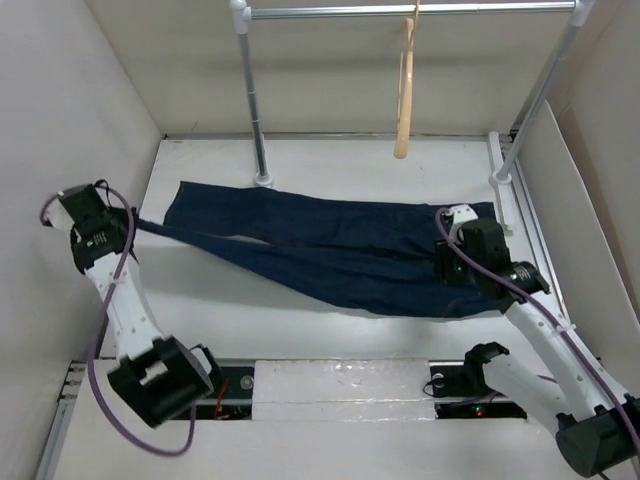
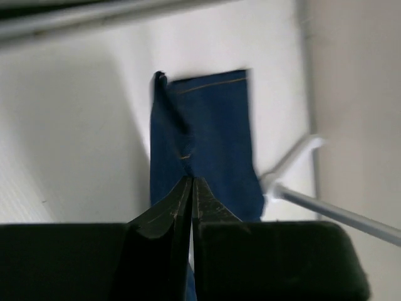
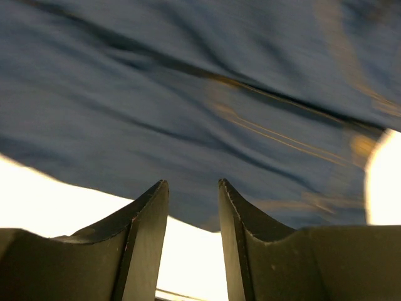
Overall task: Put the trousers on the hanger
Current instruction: Flatten out the trousers at the center of the board, then fold the trousers at the center of the board.
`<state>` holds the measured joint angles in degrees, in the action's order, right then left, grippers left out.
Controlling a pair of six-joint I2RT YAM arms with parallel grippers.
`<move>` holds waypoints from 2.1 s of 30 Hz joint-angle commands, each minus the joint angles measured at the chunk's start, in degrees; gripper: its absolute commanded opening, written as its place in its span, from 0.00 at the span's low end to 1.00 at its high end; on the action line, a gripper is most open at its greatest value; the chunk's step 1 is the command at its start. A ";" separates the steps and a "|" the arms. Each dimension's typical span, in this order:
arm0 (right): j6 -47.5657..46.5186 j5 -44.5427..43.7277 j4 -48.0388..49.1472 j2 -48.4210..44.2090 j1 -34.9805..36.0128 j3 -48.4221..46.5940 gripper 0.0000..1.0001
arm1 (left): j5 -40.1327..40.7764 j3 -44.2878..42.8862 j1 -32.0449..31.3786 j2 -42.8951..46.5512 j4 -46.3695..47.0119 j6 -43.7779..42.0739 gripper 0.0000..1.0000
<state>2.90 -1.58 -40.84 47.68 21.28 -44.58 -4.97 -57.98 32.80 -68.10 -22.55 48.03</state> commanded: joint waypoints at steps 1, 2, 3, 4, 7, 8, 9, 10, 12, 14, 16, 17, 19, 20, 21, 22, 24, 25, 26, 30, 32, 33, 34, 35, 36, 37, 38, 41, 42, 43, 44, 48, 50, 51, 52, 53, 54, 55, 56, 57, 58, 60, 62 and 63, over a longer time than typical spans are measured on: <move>2.99 -6.24 -3.63 0.92 -5.88 -3.93 0.43 | 6.20 -7.93 -2.12 7.00 -12.22 -4.26 0.00; 3.69 -6.50 -4.68 1.36 -7.55 -4.90 0.44 | 6.81 -8.29 -2.12 8.06 -13.91 -4.26 0.00; 4.13 -7.81 -7.04 2.49 -7.57 -5.86 0.44 | 9.08 -8.29 -3.25 10.42 -14.80 -4.17 0.00; 4.66 -9.91 -7.76 4.59 -8.09 -6.74 0.44 | 10.23 -8.03 -3.96 11.22 -15.85 -4.70 0.00; 4.40 -11.15 -8.03 7.94 -10.63 -7.89 0.45 | 11.04 -6.89 -5.02 12.81 -15.16 -6.19 0.00; 4.22 -10.81 -8.29 8.82 -11.77 -7.98 0.46 | 10.60 -6.45 -5.02 13.42 -14.64 -6.46 0.00; 4.14 -8.55 -9.25 9.62 -14.22 -7.98 0.47 | 8.94 -5.67 -5.02 13.78 -13.85 -6.72 0.00; 5.53 -7.04 -10.48 11.45 -15.90 -7.55 0.47 | 6.75 -2.35 -5.02 14.74 -12.80 -6.11 0.00; 6.06 -6.59 -12.06 11.82 -16.44 -6.84 0.47 | 3.06 0.81 -5.02 15.09 -11.31 -5.93 0.00; 7.73 -6.59 -14.51 13.22 -17.84 -6.05 0.44 | 0.33 3.47 -5.02 15.80 -9.19 -4.88 0.00; 10.01 -5.45 -15.93 13.49 -20.56 -3.68 0.43 | -3.54 5.15 -5.02 16.15 -6.47 -4.26 0.00; 10.46 -4.49 -15.85 13.84 -20.57 -2.98 0.43 | -4.68 5.07 -5.54 15.89 -5.33 -3.57 0.00; 14.05 -5.28 -17.17 14.19 -22.58 -3.50 0.43 | -6.01 2.97 -7.48 15.28 -2.77 -3.03 0.00; 15.02 -4.66 -16.73 13.76 -23.47 -3.41 0.46 | -6.27 1.74 -8.27 14.05 -2.51 -2.60 0.00; 16.16 -5.00 -16.64 13.06 -24.08 -3.06 0.48 | -6.89 0.59 -9.06 13.35 -1.63 -2.16 0.00; 18.44 -5.18 -16.64 12.36 -25.31 -1.58 0.50 | -6.98 -1.33 -10.11 12.73 -1.19 -1.80 0.00; 19.86 -5.71 -16.81 10.86 -25.84 0.44 0.57 | -6.98 -2.31 -11.43 10.53 1.43 -0.75 0.00; 22.13 -5.19 -17.08 10.68 -25.85 2.72 0.57 | -7.59 -2.84 -11.44 9.83 1.80 0.21 0.00; 23.63 -4.31 -16.47 10.50 -25.85 3.44 0.58 | -8.47 -3.11 -11.44 8.08 2.33 0.40 0.00; 30.41 -6.84 -14.45 9.80 -23.65 4.94 0.55 | -9.88 -6.18 -12.67 4.03 1.02 0.31 0.00; 31.99 -6.59 -15.40 11.55 -22.61 4.76 0.53 | -9.53 -7.06 -13.20 2.54 0.75 0.57 0.00; 32.69 -6.59 -15.58 12.17 -21.47 4.85 0.52 | -9.62 -6.72 -13.20 2.18 1.44 0.83 0.00; 34.96 -6.85 -15.41 12.61 -20.15 5.20 0.50 | -9.70 -6.62 -13.20 1.74 1.71 1.01 0.00; 36.12 -7.11 -14.02 12.52 -19.09 6.59 0.46 | -9.71 -6.36 -13.20 1.48 1.98 1.27 0.00; 37.35 -6.77 -13.13 12.52 -17.43 7.22 0.45 | -9.71 -5.49 -13.20 1.56 2.68 1.54 0.00; 39.01 -6.68 -12.17 12.70 -16.89 8.09 0.44 | -9.71 -5.13 -13.20 1.56 2.94 1.71 0.00; 39.03 -6.42 -10.07 13.57 -16.88 8.97 0.44 | -9.79 -4.78 -13.20 1.56 3.03 1.80 0.00; 39.21 -6.76 -7.69 16.64 -15.57 10.39 0.45 | -9.36 -3.99 -13.20 1.82 2.95 1.72 0.00; 39.03 -7.90 -7.59 17.35 -15.56 10.39 0.45 | -9.09 -3.73 -13.20 1.91 2.86 1.63 0.00; 38.59 -8.17 -7.24 17.62 -15.56 10.47 0.45 | -9.09 -3.46 -13.20 2.00 2.86 1.80 0.00; 38.24 -8.26 -5.76 17.53 -15.56 10.65 0.43 | -9.18 -3.37 -13.20 2.00 2.86 1.89 0.00; 38.32 -11.07 -2.67 16.74 -14.34 10.12 0.25 | -7.95 -3.11 -13.20 2.62 2.60 1.37 0.00; 36.05 -11.51 -0.83 17.00 -14.33 9.60 0.08 | -6.03 -2.50 -13.20 3.23 2.42 0.58 0.00; 35.17 -11.77 -1.78 17.18 -14.33 8.81 0.03 | -5.06 -2.32 -13.20 3.49 1.90 0.31 0.00; 32.90 -12.04 -2.83 16.57 -14.33 7.76 0.00 | -4.18 -2.32 -13.20 4.02 1.54 -0.47 0.00; 31.83 -12.82 -5.37 15.61 -13.55 5.75 0.00 | -1.64 -2.67 -13.20 4.28 1.02 -0.83 0.00; 30.78 -14.31 -6.43 14.21 -13.02 4.69 0.00 | -0.66 -3.37 -12.59 4.63 0.23 -1.18 0.00; 27.02 -15.11 -7.23 11.06 -13.02 3.28 0.00 | 0.04 -3.89 -12.58 4.73 -0.13 -1.53 0.00; 25.51 -16.33 -9.24 9.46 -13.02 1.62 0.00 | 2.31 -4.77 -12.58 4.55 -0.83 -2.41 0.00; 21.75 -19.22 -9.78 7.10 -13.54 -1.97 0.00 | 3.47 -6.52 -11.89 4.03 -1.88 -2.76 0.00; 18.93 -19.94 -9.70 7.08 -14.33 -3.48 0.00 | 4.17 -7.49 -11.88 3.59 -2.06 -3.03 0.00; 14.35 -19.95 -8.82 7.68 -17.74 -8.74 0.00 | 4.44 -9.86 -10.04 2.45 -2.50 -3.29 0.00; 9.34 -19.77 -8.03 12.49 -18.38 -11.92 0.00 | 7.16 -11.45 -10.03 0.69 -2.50 -2.95 0.00; 8.89 -20.64 -8.11 14.79 -18.90 -15.59 0.00 | 7.17 -12.42 -10.03 0.68 -1.37 -2.51 0.00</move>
<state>20.62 -17.78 -50.00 57.87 3.84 -53.82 -1.76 -65.98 22.09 -66.89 -25.65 46.30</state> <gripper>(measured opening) 0.011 0.003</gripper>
